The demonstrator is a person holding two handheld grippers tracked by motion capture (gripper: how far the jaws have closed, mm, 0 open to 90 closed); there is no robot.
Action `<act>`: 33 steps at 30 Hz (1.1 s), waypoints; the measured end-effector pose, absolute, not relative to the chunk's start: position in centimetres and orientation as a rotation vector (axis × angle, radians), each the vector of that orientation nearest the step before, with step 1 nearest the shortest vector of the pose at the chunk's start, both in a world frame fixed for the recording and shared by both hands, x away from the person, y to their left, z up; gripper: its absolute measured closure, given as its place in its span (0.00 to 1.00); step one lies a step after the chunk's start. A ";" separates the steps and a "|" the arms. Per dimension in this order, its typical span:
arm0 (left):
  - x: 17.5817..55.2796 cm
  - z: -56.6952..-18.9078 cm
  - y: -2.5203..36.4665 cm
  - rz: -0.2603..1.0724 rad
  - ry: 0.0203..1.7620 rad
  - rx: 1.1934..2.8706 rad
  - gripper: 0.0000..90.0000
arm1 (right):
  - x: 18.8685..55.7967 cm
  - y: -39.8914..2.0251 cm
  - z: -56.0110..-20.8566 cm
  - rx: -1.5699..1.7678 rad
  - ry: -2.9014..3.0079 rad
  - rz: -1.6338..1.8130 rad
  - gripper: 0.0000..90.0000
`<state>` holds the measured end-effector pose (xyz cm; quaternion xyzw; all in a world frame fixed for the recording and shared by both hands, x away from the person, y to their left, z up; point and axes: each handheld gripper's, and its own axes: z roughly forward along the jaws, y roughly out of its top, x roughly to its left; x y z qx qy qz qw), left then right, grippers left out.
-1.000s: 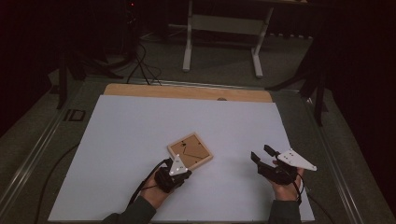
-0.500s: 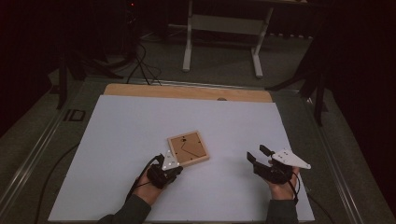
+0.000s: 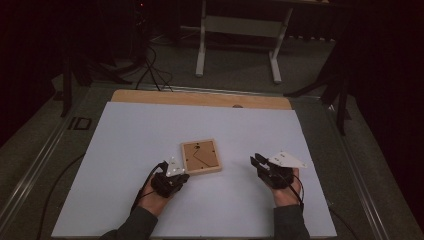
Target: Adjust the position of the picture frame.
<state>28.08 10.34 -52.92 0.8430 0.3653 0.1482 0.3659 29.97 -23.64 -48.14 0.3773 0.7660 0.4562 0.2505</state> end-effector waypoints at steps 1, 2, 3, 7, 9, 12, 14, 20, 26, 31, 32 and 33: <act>28.1 -52.9 10.4 0.382 0.940 2.167 1.00 | 30.2 -23.2 -48.2 1.020 2.096 1.241 0.90; 28.1 -52.9 10.4 0.381 0.942 2.165 1.00 | 30.5 -22.8 -48.4 1.014 2.108 1.238 0.93; 28.1 -52.9 10.4 0.381 0.943 2.164 1.00 | 30.7 -22.4 -48.5 1.010 2.122 1.228 0.96; 28.2 -52.9 10.5 0.383 0.950 2.164 1.00 | 31.7 -20.7 -49.2 1.002 2.176 1.218 0.99; 28.3 -52.9 10.6 0.382 0.952 2.163 1.00 | 32.1 -20.0 -49.5 1.001 2.199 1.214 0.99; 28.4 -53.0 10.7 0.383 0.962 2.157 1.00 | 32.7 -18.8 -49.9 0.992 2.241 1.192 0.99; 28.5 -53.0 10.8 0.381 0.970 2.154 1.00 | 33.0 -18.1 -50.1 0.982 2.262 1.183 0.99; 28.9 -53.3 11.0 0.377 0.984 2.154 1.00 | 34.0 -16.2 -50.5 0.948 2.306 1.161 0.99; 29.0 -53.4 11.0 0.382 0.994 2.139 1.00 | 34.8 -14.5 -50.8 0.930 2.329 1.163 0.99; 29.1 -53.4 11.0 0.384 0.993 2.138 1.00 | 35.6 -13.5 -51.2 0.924 2.344 1.149 0.99; 29.1 -53.4 11.0 0.385 0.993 2.138 1.00 | 35.9 -13.3 -51.3 0.929 2.347 1.144 1.00; 29.2 -53.4 11.0 0.384 0.992 2.141 1.00 | 36.1 -13.2 -51.4 0.930 2.348 1.145 1.00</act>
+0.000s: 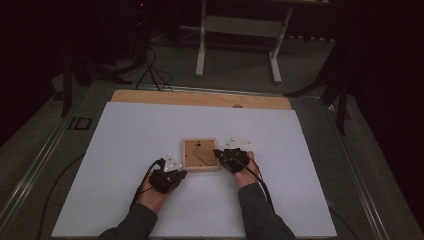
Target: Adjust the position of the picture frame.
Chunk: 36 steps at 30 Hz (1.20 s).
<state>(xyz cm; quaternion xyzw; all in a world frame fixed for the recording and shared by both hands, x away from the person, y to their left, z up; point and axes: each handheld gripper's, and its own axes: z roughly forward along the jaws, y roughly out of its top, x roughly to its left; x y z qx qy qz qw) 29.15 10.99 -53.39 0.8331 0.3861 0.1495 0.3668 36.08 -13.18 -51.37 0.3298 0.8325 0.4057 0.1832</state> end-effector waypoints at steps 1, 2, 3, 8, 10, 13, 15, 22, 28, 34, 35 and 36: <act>29.2 -53.4 11.0 0.384 0.992 2.142 1.00 | 36.3 -13.0 -51.4 0.937 2.351 1.141 1.00; 29.2 -53.4 11.0 0.385 0.991 2.143 1.00 | 36.4 -12.8 -51.5 0.939 2.352 1.138 1.00; 29.2 -53.4 11.0 0.384 0.992 2.142 1.00 | 36.6 -12.7 -51.5 0.937 2.354 1.137 1.00; 29.3 -53.4 10.9 0.385 0.992 2.145 1.00 | 37.2 -12.1 -51.6 0.961 2.359 1.136 1.00; 29.3 -53.4 10.9 0.385 0.991 2.145 1.00 | 37.4 -11.9 -51.7 0.958 2.366 1.118 1.00; 29.4 -53.5 10.9 0.387 0.994 2.145 1.00 | 37.5 -11.9 -51.7 0.959 2.372 1.105 1.00; 29.5 -53.4 10.9 0.386 0.997 2.146 1.00 | 37.4 -11.8 -51.6 0.950 2.374 1.085 1.00; 29.8 -53.5 11.1 0.389 1.019 2.130 1.00 | 36.7 -11.7 -51.4 0.920 2.402 1.053 1.00; 29.9 -53.6 10.9 0.393 1.014 2.137 1.00 | 36.3 -11.7 -51.3 0.897 2.417 1.033 1.00; 29.9 -53.7 10.6 0.390 1.008 2.146 1.00 | 36.6 -11.6 -51.4 0.904 2.418 1.038 1.00; 29.9 -53.7 10.5 0.389 1.006 2.147 1.00 | 36.7 -11.5 -51.5 0.911 2.411 1.043 1.00; 29.9 -53.7 10.5 0.388 1.006 2.147 1.00 | 36.8 -11.5 -51.5 0.925 2.405 1.044 1.00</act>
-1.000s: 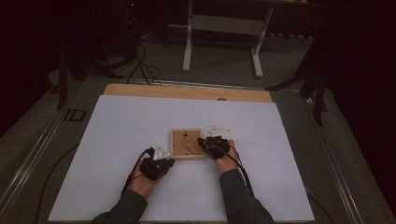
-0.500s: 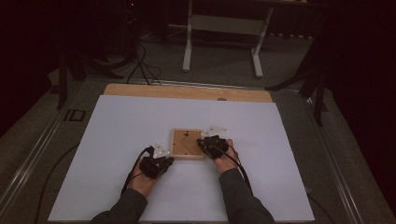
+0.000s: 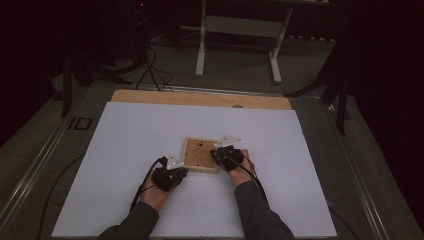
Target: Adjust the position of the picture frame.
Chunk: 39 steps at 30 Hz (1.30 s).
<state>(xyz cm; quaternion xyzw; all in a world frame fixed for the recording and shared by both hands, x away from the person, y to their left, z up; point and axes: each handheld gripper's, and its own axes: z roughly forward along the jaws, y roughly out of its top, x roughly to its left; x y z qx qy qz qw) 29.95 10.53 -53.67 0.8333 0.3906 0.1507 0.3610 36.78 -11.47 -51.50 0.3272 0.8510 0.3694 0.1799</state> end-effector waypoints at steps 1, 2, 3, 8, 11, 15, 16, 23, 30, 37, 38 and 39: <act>29.9 -53.7 10.5 0.388 1.006 2.147 1.00 | 36.8 -11.5 -51.5 0.925 2.405 1.044 1.00; 30.0 -53.6 10.5 0.384 1.007 2.144 1.00 | 36.9 -11.5 -51.5 0.934 2.402 1.049 1.00; 30.0 -53.6 10.5 0.384 1.007 2.143 1.00 | 37.0 -11.5 -51.5 0.941 2.404 1.055 1.00; 30.0 -53.6 10.7 0.383 1.017 2.145 1.00 | 36.7 -11.5 -51.5 0.944 2.411 1.048 1.00; 30.1 -53.5 10.9 0.378 1.036 2.124 1.00 | 36.1 -11.4 -51.3 0.924 2.432 1.038 1.00; 30.3 -53.4 11.2 0.381 1.055 2.119 1.00 | 35.4 -11.3 -51.3 0.899 2.445 1.039 1.00; 30.3 -53.4 11.3 0.384 1.062 2.116 1.00 | 35.2 -11.3 -51.3 0.897 2.448 1.043 1.00; 30.8 -53.5 11.9 0.388 1.106 2.089 1.00 | 33.0 -11.2 -51.3 0.824 2.487 1.045 1.00; 31.0 -53.5 12.0 0.395 1.119 2.077 1.00 | 32.5 -11.0 -51.3 0.842 2.500 1.070 1.00; 31.7 -53.4 12.0 0.423 1.133 2.075 1.00 | 31.6 -10.8 -51.4 0.844 2.511 1.105 1.00; 31.7 -53.4 12.0 0.423 1.133 2.072 1.00 | 31.5 -10.7 -51.4 0.838 2.514 1.107 1.00; 31.8 -53.4 12.0 0.422 1.136 2.069 1.00 | 31.3 -10.6 -51.3 0.829 2.520 1.107 1.00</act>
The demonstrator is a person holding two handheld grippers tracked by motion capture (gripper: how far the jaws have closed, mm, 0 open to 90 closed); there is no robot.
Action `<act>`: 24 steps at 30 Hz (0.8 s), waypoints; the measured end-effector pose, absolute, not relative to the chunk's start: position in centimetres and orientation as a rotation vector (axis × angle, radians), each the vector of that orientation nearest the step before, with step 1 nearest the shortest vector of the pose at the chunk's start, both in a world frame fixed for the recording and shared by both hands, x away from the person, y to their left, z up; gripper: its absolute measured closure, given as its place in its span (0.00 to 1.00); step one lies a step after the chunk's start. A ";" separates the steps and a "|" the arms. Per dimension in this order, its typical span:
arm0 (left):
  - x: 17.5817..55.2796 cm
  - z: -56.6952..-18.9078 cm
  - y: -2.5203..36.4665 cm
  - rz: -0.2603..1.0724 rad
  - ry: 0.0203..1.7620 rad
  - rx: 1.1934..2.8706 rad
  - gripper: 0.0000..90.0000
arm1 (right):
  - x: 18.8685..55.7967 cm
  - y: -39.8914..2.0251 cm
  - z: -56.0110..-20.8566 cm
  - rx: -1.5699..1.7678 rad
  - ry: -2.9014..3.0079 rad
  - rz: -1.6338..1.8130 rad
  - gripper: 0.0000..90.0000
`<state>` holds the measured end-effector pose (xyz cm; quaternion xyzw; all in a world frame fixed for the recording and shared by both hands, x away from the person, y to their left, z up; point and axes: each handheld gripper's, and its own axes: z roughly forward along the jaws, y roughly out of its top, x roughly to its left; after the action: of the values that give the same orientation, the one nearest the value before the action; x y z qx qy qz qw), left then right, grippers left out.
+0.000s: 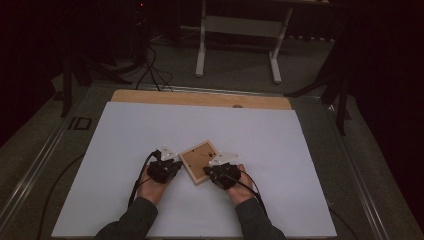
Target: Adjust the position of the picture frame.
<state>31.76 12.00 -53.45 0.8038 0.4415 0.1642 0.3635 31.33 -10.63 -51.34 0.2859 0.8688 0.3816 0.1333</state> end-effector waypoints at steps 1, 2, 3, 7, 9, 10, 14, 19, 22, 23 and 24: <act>31.8 -53.5 12.0 0.425 1.137 2.068 1.00 | 31.3 -10.6 -51.3 0.823 2.522 1.104 1.00; 31.8 -53.4 12.0 0.426 1.136 2.068 1.00 | 31.2 -10.5 -51.3 0.805 2.523 1.101 1.00; 31.8 -53.4 12.0 0.427 1.134 2.066 1.00 | 31.1 -10.5 -51.3 0.784 2.520 1.100 1.00; 31.6 -53.2 12.1 0.431 1.128 2.055 1.00 | 31.1 -11.0 -51.5 0.761 2.469 1.089 1.00; 31.6 -53.1 12.1 0.427 1.127 2.061 1.00 | 31.5 -11.7 -51.3 0.795 2.429 1.105 1.00; 31.6 -53.1 12.1 0.427 1.127 2.061 1.00 | 31.5 -11.7 -51.3 0.795 2.429 1.105 1.00; 31.3 -53.0 11.8 0.424 1.114 2.070 1.00 | 32.7 -13.8 -50.7 0.921 2.294 1.087 1.00; 31.0 -52.9 11.7 0.423 1.103 2.075 1.00 | 33.1 -14.9 -51.2 1.000 2.215 1.019 1.00; 30.8 -53.0 11.5 0.418 1.096 2.084 1.00 | 33.1 -15.0 -51.7 1.025 2.215 0.971 1.00; 30.8 -53.0 11.5 0.419 1.093 2.089 1.00 | 33.2 -15.1 -52.0 1.029 2.224 0.962 1.00; 30.7 -53.1 11.4 0.422 1.091 2.090 1.00 | 33.2 -15.2 -52.1 1.035 2.232 0.954 1.00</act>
<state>30.67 11.40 -53.13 0.8124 0.4242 0.1642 0.3648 33.23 -15.18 -52.08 0.3801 0.8192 0.3500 0.2488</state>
